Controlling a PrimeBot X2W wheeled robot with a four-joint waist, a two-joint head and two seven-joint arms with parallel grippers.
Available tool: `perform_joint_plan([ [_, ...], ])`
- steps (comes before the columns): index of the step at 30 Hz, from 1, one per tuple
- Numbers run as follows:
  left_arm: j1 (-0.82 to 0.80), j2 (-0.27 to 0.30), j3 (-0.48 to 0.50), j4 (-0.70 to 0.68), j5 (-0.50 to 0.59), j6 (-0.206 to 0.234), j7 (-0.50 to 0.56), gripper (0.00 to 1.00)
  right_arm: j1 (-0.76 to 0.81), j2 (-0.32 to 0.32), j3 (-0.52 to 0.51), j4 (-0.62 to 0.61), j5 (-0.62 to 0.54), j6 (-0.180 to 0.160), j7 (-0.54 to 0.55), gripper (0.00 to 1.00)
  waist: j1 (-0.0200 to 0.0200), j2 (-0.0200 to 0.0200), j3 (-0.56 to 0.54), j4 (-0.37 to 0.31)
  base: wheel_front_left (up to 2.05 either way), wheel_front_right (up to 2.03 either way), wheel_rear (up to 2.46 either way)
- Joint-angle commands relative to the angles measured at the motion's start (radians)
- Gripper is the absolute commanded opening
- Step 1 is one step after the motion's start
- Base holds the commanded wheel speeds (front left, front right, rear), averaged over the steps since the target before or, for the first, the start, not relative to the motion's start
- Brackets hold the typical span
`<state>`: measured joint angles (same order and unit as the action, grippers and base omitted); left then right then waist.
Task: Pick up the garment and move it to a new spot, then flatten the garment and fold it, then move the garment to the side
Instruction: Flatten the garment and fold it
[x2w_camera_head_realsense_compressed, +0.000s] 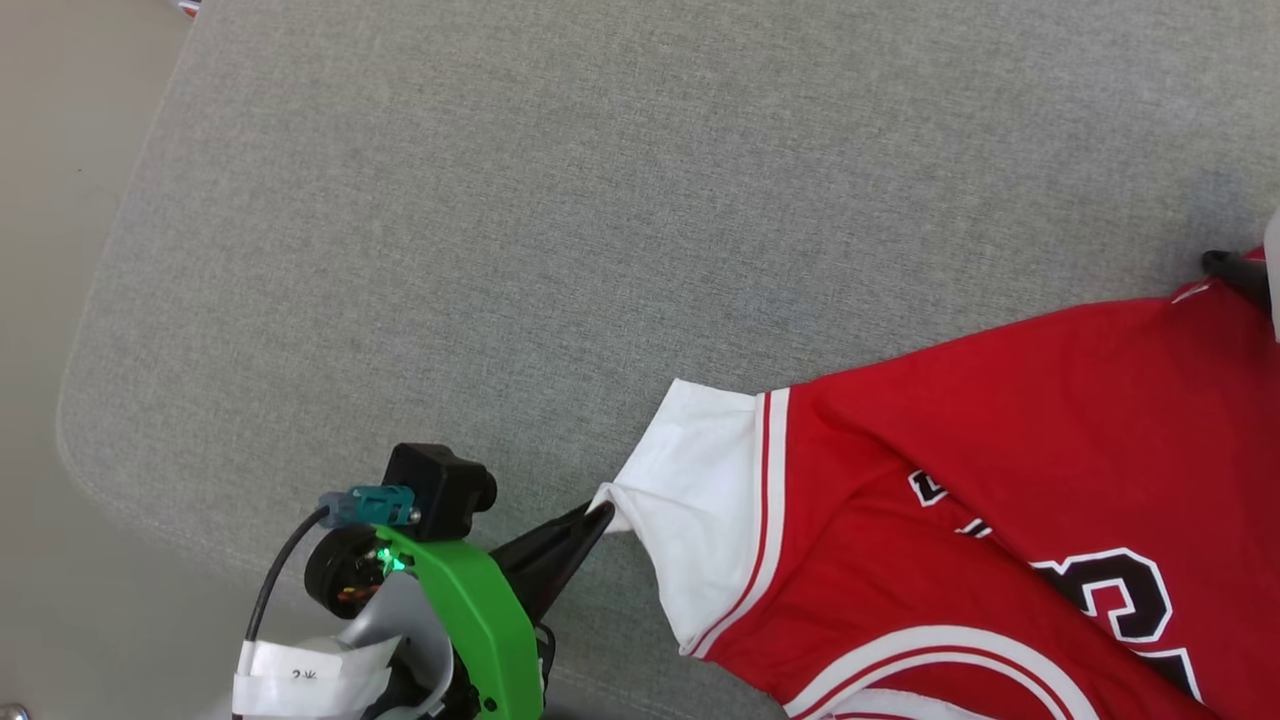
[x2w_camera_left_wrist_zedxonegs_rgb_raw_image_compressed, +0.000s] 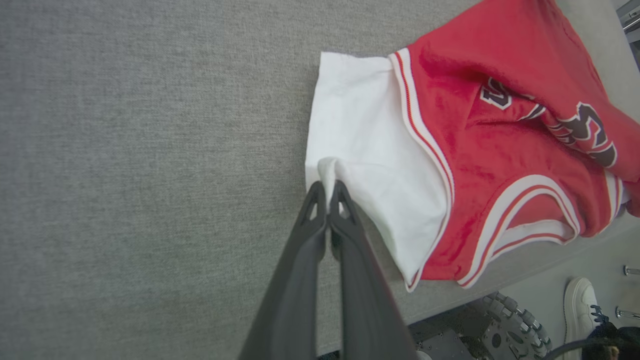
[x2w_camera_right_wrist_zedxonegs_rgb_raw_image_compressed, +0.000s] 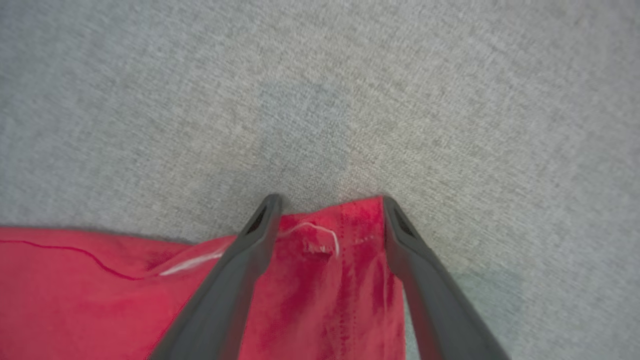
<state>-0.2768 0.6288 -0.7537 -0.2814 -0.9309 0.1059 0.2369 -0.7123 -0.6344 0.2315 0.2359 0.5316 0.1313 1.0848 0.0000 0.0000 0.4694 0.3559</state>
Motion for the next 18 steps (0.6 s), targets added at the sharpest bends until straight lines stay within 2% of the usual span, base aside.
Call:
perform_joint_plan([
  [1, -0.022, -0.006, -0.003, 0.004, 0.002, -0.009, -0.005, 0.00, 0.031, 0.018, 0.029, 0.035, 0.012, -0.001, 0.001, 0.00, 0.0000, 0.0000, 0.000, 0.003, 0.00, 0.00, 0.00],
  [10, -0.021, -0.003, 0.011, 0.023, -0.004, -0.006, -0.021, 0.00, 0.029, 0.022, 0.038, 0.063, 0.043, -0.001, -0.073, 0.00, 0.0000, 0.0000, -0.046, -0.018, 0.00, 0.00, 0.00],
  [18, -0.022, 0.008, 0.036, 0.034, 0.003, 0.010, -0.047, 0.00, 0.019, 0.036, 0.057, 0.072, 0.076, -0.001, -0.234, 0.00, 0.0000, 0.0000, -0.130, -0.067, 0.00, 0.00, 0.00],
])
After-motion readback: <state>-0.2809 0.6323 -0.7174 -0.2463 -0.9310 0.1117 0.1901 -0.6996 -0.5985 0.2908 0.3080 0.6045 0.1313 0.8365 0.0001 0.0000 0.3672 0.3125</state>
